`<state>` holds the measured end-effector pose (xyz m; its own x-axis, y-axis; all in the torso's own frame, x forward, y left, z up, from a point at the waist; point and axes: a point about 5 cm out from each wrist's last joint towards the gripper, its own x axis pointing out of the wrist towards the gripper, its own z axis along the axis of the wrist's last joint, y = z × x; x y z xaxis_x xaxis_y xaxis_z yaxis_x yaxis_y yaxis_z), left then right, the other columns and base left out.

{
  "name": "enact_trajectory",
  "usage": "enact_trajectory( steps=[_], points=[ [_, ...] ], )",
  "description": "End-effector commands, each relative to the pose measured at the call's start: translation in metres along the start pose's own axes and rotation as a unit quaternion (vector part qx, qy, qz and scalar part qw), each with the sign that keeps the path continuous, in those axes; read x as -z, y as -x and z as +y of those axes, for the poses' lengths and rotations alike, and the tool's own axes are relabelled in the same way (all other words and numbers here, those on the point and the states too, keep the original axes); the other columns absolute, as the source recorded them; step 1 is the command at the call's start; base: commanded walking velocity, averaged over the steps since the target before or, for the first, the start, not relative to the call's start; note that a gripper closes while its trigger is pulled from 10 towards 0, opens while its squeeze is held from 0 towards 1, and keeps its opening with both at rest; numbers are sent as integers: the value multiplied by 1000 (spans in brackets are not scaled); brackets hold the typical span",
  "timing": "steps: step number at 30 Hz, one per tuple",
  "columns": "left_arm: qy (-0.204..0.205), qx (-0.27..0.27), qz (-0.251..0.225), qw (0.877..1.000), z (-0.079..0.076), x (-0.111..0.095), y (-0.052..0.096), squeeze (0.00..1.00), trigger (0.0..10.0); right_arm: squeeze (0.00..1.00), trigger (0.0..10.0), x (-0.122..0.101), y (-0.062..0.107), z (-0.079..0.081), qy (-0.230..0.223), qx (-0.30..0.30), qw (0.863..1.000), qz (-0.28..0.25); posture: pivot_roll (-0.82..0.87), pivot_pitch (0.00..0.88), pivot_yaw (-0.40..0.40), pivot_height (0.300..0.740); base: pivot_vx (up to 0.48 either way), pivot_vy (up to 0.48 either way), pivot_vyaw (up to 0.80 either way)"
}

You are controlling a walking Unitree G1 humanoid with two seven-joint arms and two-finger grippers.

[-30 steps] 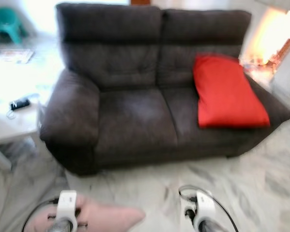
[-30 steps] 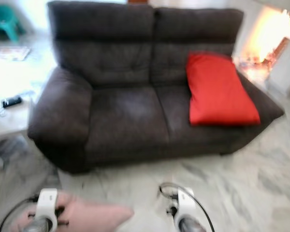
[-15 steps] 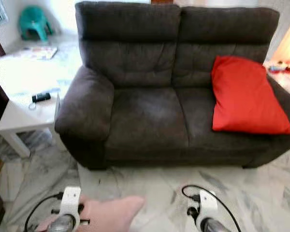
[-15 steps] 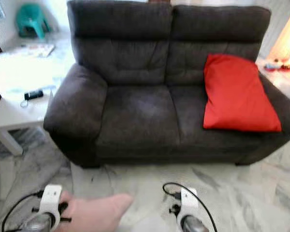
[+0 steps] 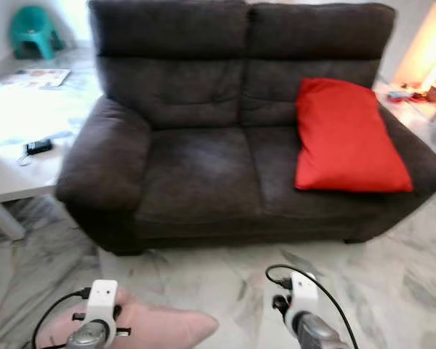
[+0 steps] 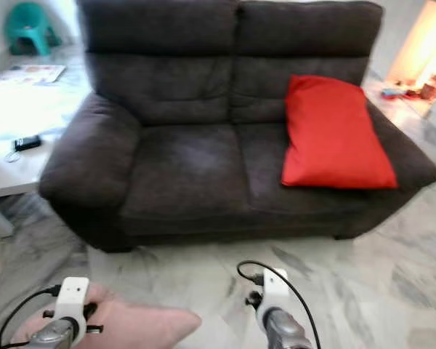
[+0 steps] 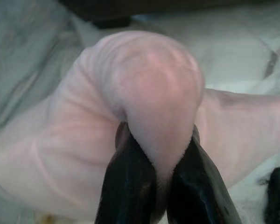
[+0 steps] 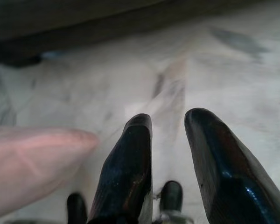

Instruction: Move the pillow to the sofa from floor

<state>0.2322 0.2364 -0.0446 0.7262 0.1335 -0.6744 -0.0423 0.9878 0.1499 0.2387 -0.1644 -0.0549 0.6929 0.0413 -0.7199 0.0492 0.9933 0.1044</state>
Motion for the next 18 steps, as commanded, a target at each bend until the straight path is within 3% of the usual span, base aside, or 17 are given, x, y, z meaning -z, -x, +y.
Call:
enact_trajectory(
  steps=[1, 6, 14, 18],
  points=[
    [-5, 4, -17, 1000, -2, -10, -2, 0, 10000, 0, 10000, 7, 2, -6, -7, 10, 1000, 10, 97, 0, -4, 740, 0, 0, -650],
    [-7, 1, -18, 1000, 1, -12, -2, 0, 10000, 0, 10000, 5, 1, -5, -11, 10, 1000, 7, 96, 0, 0, 740, 0, 0, -636],
    [7, -22, -12, 1000, 13, -6, 0, 0, 10000, 0, 10000, 11, 3, -10, 3, 11, 1000, 15, 154, 0, -45, 740, 0, 0, 0],
    [25, -41, 11, 999, 21, 11, 5, 0, 10000, 0, 10000, 18, 5, -15, 15, 11, 999, 27, 180, 0, -68, 740, 0, 0, 0]
  ],
)
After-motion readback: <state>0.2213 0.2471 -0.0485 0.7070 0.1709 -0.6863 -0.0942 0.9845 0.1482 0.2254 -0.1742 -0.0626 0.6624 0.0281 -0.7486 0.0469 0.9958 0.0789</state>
